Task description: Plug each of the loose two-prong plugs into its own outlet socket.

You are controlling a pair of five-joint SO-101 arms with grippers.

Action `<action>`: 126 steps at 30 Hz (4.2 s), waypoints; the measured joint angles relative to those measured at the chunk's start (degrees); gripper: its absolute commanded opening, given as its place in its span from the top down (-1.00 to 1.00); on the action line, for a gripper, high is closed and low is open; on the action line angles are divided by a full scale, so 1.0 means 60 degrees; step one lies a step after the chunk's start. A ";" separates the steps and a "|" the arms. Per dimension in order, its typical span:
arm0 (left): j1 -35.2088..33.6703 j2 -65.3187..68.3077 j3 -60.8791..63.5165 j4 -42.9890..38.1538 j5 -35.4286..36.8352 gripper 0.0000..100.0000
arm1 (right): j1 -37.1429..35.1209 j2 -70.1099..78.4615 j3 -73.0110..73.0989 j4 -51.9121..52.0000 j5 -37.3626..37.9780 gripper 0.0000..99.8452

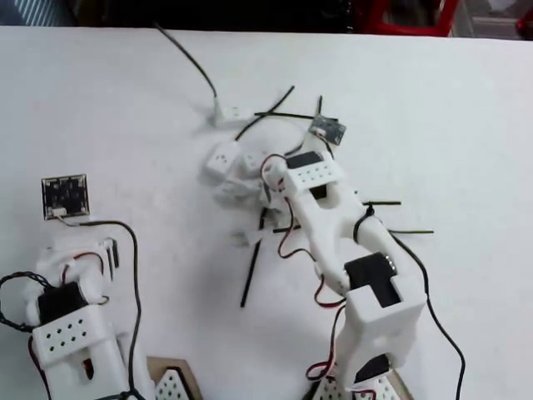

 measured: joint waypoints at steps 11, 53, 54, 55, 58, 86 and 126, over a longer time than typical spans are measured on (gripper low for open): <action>0.0000 0.0000 0.0000 0.0000 0.0000 0.63 | 0.0234 -0.0278 -0.0249 0.1700 0.0659 0.72; 0.0000 0.0000 0.0000 0.0000 0.0000 0.63 | -0.0454 -0.0249 -0.0864 0.3751 0.1011 0.71; 0.0000 0.0000 0.0000 0.0000 0.0000 0.63 | -0.0469 -0.0132 -0.0864 0.3736 0.1011 0.71; 0.0000 0.0000 0.0000 0.0000 0.0000 0.63 | -0.0498 -0.0015 -0.0762 0.3736 0.1011 0.71; 0.0000 0.0000 0.0000 0.0000 0.0000 0.63 | -0.0440 0.0205 -0.0762 0.3736 0.1011 0.72; 0.0000 0.0000 0.0000 0.0000 0.0000 0.63 | 0.2769 -0.5890 -0.0718 0.5436 0.5465 0.97; 0.0000 0.0000 0.0000 0.0000 0.0000 0.63 | 0.1758 -0.5626 0.4059 0.0835 1.0388 0.69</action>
